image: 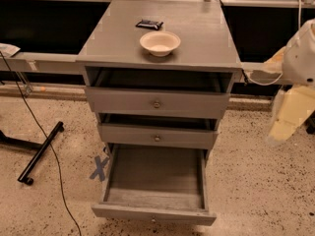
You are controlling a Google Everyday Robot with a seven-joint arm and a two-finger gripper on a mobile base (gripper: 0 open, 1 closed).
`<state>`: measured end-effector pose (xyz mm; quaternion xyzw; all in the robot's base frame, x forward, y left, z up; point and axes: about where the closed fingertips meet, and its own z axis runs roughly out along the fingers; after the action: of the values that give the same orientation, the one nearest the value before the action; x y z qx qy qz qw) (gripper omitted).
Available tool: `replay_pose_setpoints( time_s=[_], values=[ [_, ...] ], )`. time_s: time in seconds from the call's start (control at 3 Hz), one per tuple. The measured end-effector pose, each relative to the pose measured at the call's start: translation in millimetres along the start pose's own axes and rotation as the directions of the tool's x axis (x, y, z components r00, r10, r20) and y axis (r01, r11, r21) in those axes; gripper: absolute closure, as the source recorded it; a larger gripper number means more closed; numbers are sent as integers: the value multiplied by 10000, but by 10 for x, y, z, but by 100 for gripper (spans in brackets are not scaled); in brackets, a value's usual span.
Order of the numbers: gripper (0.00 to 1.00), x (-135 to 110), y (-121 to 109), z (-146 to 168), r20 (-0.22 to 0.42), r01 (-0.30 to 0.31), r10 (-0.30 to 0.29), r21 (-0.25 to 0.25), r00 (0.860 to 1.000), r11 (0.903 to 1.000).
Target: Close bottom drawer
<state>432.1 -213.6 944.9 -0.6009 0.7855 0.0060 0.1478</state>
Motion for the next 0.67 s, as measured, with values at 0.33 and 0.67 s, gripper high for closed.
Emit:
replay_pose_setpoints(
  time_s=[0.33, 0.67],
  values=[
    [0, 21, 335, 544, 1181, -123, 216, -789, 9928, 9968],
    [0, 117, 871, 1298, 2935, -738, 1123, -1391, 9493, 9875]
  ],
)
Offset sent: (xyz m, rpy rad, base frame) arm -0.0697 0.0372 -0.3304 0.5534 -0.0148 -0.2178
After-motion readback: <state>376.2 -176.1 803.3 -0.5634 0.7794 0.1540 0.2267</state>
